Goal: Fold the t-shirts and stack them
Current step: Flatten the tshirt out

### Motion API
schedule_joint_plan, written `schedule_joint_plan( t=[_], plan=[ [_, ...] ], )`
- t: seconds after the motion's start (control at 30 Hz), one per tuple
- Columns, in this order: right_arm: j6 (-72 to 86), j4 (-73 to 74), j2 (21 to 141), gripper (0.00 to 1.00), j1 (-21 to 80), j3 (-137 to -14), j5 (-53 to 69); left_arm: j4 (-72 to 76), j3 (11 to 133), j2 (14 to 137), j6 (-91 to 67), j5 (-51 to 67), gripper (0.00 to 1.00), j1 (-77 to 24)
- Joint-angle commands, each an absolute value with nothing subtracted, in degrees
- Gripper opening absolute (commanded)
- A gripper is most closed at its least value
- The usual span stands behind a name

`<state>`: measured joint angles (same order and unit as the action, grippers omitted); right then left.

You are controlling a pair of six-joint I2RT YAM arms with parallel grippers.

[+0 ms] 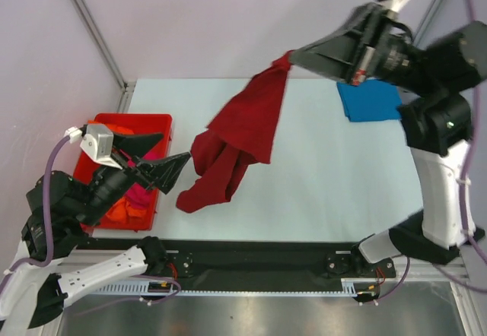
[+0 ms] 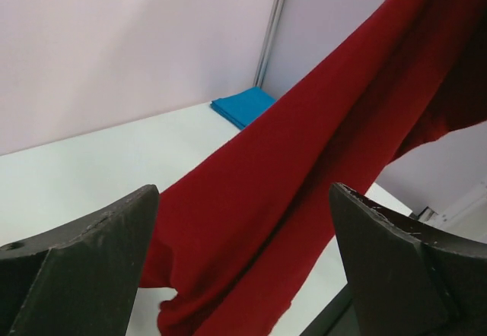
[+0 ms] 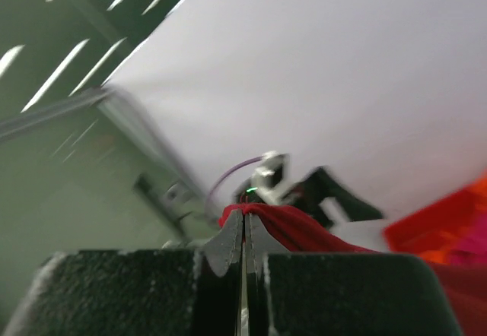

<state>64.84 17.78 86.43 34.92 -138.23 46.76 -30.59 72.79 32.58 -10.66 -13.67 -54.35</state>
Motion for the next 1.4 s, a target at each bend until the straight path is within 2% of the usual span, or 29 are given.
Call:
schedule_joint_plan(
  t=[0.0,0.1,0.13,0.17,0.2,0.27,0.33,0.4,0.57,0.6,0.63,0.67,0.73,0.77,0.8,0.87,0.9,0.93,0.97,1.03,1.17,1.3,1.37],
  plan=[
    [61.0,23.1,75.5,0.00,17.3,-130.3,52.9,-32.3,75.7,35.2,-10.9,-14.9,0.99,-54.1],
    [50.4,32.8,71.6,0.00,3.7,-119.1,52.0,-32.9,76.8,37.6,-10.2,-14.2,0.98,-54.1],
    [47.8,34.5,70.9,0.00,-3.7,-112.7,51.5,-32.9,76.8,37.9,-10.1,-14.0,0.98,-54.1],
    [42.6,38.0,71.4,0.00,-5.4,-110.8,50.9,-32.8,76.6,38.1,-10.0,-13.7,0.98,-54.1],
    [38.5,42.5,73.3,0.00,-6.1,-110.7,45.1,-32.6,76.3,38.5,-10.2,-12.8,0.98,-54.1],
    [29.2,49.1,80.5,0.00,-6.3,-113.4,41.0,-31.7,74.6,38.7,-10.6,-11.7,0.98,-54.1],
    [25.7,52.2,84.4,0.00,-6.2,-113.8,31.5,-31.2,73.3,39.3,-11.3,-10.5,0.98,-54.1],
    [23.0,52.3,90.2,0.06,-6.5,-111.7,26.6,-31.4,71.5,40.1,-11.9,-10.2,0.97,-54.1],
    [22.5,52.2,103.9,0.10,-6.5,-117.3,22.0,-31.6,69.2,43.9,-15.9,-10.6,0.93,-54.1],
    [21.8,56.1,110.1,0.13,-6.3,-125.1,17.9,-31.6,68.7,44.5,-17.7,-10.7,0.92,-54.1],
    [21.2,58.3,112.8,0.21,-6.3,-128.8,15.8,-31.6,68.5,45.1,-18.4,-11.1,0.92,-54.1],
    [20.8,64.3,118.7,0.33,-6.3,-138.2,12.8,-32.2,68.5,46.3,-19.2,-11.9,0.91,-54.1],
    [19.8,71.5,122.6,0.40,-5.1,-147.5,9.3,-32.9,68.7,47.3,-20.2,-13.0,0.91,-54.1],
    [17.9,76.8,123.2,0.54,-3.7,-149.7,6.2,-33.0,68.6,47.5,-20.5,-13.4,0.91,-54.1],
    [17.0,78.6,121.6,0.59,-0.2,-148.6,0.7,-33.3,68.6,48.0,-20.8,-14.4,0.90,-54.1],
    [15.5,79.7,117.1,0.67,4.6,-141.6,-4.5,-34.4,68.2,48.3,-21.5,-16.2,0.90,-54.0],
    [15.5,78.0,113.1,0.68,7.7,-135.2,-7.4,-35.1,68.2,48.4,-22.7,-18.4,0.90,-53.9],
    [15.3,75.1,104.8,0.71,13.7,-122.2,-7.6,-36.6,68.2,48.7,-23.4,-19.2,0.89,-53.5],
    [15.9,70.3,100.7,0.72,16.8,-115.9,-7.4,-37.4,68.2,49.0,-24.2,-19.8,0.88,-53.2],
    [19.1,67.3,93.1,0.72,25.3,-104.6,-2.8,-39.3,67.8,49.5,-26.6,-20.0,0.84,-52.0],
    [25.7,63.2,85.0,0.69,39.5,-90.7,-1.8,-41.0,65.3,50.4,-31.0,-17.7,0.76,-49.8],
    [35.0,58.7,78.6,0.63,49.2,-77.9,0.2,-37.5,58.9,52.9,-34.4,-11.2,0.74,-44.1],
    [40.8,57.1,76.2,0.63,51.2,-70.2,0.5,-35.1,55.0,55.4,-35.8,-4.4,0.77,-40.9]
  ],
)
